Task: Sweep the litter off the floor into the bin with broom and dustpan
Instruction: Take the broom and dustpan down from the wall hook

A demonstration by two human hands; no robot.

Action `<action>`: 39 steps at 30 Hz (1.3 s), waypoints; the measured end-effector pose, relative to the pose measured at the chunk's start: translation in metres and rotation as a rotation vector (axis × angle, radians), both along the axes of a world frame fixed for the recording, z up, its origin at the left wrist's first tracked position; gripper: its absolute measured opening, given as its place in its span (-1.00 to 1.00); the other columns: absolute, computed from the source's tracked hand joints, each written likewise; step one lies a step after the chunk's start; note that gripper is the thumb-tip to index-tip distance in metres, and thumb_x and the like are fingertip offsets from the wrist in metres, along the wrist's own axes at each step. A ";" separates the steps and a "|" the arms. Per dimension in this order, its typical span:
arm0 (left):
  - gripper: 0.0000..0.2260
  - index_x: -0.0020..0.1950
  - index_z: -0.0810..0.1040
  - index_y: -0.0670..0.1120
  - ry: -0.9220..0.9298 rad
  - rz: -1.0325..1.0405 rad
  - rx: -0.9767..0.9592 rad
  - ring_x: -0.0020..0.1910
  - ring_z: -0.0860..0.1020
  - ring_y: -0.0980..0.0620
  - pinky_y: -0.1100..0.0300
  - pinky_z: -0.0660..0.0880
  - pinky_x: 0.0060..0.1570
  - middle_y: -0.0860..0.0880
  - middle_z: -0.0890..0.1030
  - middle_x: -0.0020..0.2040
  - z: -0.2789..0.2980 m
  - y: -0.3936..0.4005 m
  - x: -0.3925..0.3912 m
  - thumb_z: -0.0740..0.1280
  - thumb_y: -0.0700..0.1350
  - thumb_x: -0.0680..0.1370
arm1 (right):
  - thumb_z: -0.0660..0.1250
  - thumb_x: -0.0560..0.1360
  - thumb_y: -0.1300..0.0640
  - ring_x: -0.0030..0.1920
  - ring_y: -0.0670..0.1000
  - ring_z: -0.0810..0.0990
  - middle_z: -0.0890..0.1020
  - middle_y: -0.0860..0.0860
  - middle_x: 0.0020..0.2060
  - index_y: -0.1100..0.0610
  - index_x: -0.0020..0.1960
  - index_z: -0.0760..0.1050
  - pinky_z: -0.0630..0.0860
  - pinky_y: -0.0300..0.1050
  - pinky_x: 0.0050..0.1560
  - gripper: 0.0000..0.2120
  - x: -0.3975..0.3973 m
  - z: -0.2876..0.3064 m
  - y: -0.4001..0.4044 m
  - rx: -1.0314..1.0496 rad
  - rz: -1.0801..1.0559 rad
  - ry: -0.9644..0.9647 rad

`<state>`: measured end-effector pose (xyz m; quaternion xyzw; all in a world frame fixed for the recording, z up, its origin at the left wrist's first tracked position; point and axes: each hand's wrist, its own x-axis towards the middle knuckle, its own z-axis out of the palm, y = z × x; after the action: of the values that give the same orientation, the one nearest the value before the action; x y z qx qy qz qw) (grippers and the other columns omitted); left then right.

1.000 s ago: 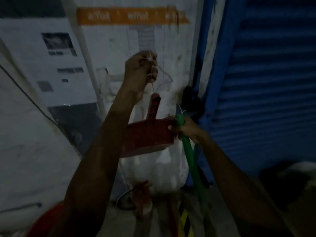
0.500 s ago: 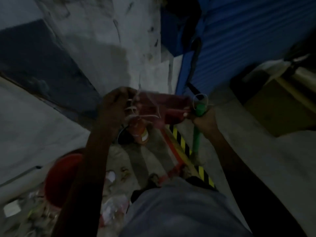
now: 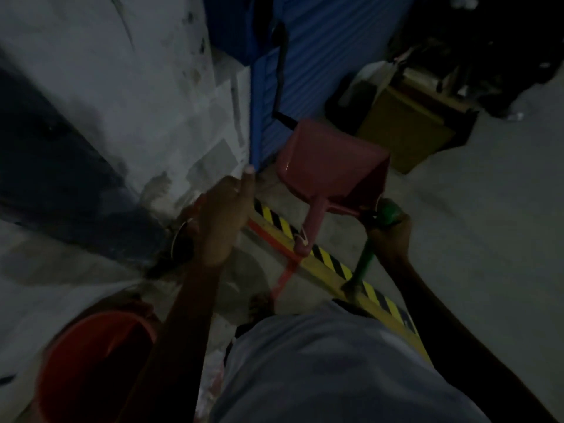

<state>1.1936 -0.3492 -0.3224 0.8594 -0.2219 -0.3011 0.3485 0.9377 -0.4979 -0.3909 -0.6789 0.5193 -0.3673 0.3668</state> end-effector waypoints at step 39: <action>-0.77 -0.19 0.51 -0.09 0.907 -0.420 -0.119 -0.53 0.38 0.11 0.23 0.34 -0.46 0.02 0.39 -0.48 -0.091 -0.017 -0.097 0.44 -0.01 0.57 | 0.39 0.54 -0.07 -0.16 0.23 0.68 0.64 0.27 -0.06 0.25 -0.12 0.52 0.68 0.10 -0.20 -0.64 -0.113 0.010 0.129 0.562 -0.611 -0.223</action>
<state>1.0963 -0.3662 -0.4135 0.5576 -0.2330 -0.6947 0.3901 0.8251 -0.3692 -0.3809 -0.3240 0.7335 -0.3744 0.4656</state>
